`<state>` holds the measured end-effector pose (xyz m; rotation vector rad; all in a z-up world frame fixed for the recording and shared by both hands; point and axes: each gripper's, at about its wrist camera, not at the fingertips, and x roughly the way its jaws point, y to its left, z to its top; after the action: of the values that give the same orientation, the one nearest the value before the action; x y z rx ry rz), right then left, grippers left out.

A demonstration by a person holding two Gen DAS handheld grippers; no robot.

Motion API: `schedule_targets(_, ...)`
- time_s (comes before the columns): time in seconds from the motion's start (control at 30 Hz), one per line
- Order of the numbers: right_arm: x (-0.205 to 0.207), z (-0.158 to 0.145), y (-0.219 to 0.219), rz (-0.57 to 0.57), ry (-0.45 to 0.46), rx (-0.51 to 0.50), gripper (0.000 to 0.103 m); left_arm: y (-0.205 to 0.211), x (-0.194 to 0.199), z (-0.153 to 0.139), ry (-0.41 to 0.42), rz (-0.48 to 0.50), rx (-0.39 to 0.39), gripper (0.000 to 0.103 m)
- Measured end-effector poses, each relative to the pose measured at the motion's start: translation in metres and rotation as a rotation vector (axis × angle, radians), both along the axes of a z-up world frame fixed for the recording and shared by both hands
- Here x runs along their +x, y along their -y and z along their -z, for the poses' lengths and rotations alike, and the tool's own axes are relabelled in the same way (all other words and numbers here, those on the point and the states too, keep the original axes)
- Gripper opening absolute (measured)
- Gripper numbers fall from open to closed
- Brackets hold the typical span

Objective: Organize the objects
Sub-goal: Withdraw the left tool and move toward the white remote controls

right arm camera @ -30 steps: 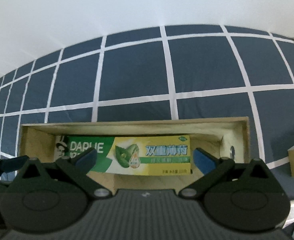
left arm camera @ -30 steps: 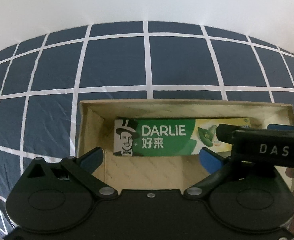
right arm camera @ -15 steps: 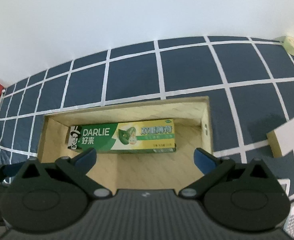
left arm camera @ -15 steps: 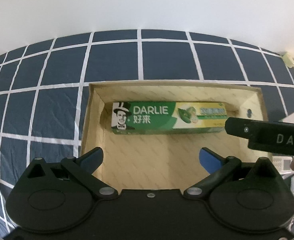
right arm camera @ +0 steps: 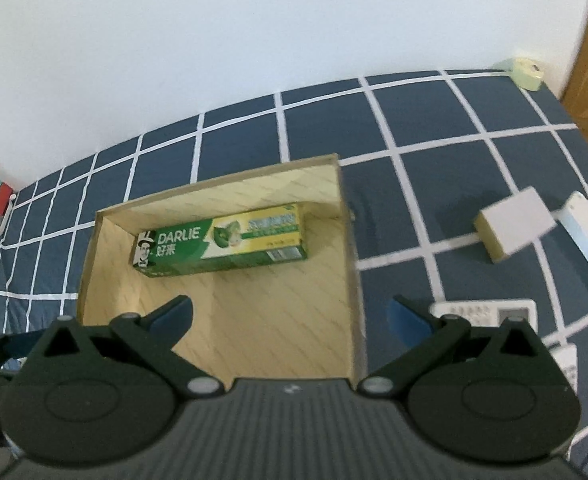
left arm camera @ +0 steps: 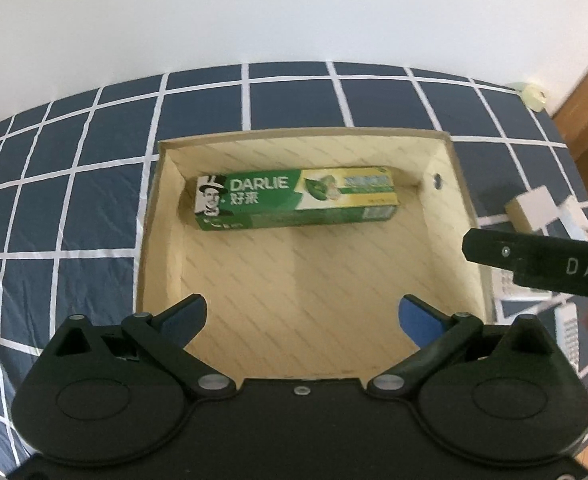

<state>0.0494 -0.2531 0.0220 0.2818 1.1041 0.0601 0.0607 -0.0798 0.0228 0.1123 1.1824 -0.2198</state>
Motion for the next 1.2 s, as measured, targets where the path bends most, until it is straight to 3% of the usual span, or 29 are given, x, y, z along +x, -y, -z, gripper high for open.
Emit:
schedule_targets(0.6, -0.081, -0.023, 0.073, 0.141, 0.027, -0.029, 0.103, 0.057, -0.058, -0.012, 0.02, 0.085, -0.046, 0.103)
schedule_targets(1.2, -0.084, 0.0, 0.181, 0.192, -0.014, -0.003, 0.103, 0.167, -0.055, 0.005, 0.008, 0.116, -0.045, 0.103)
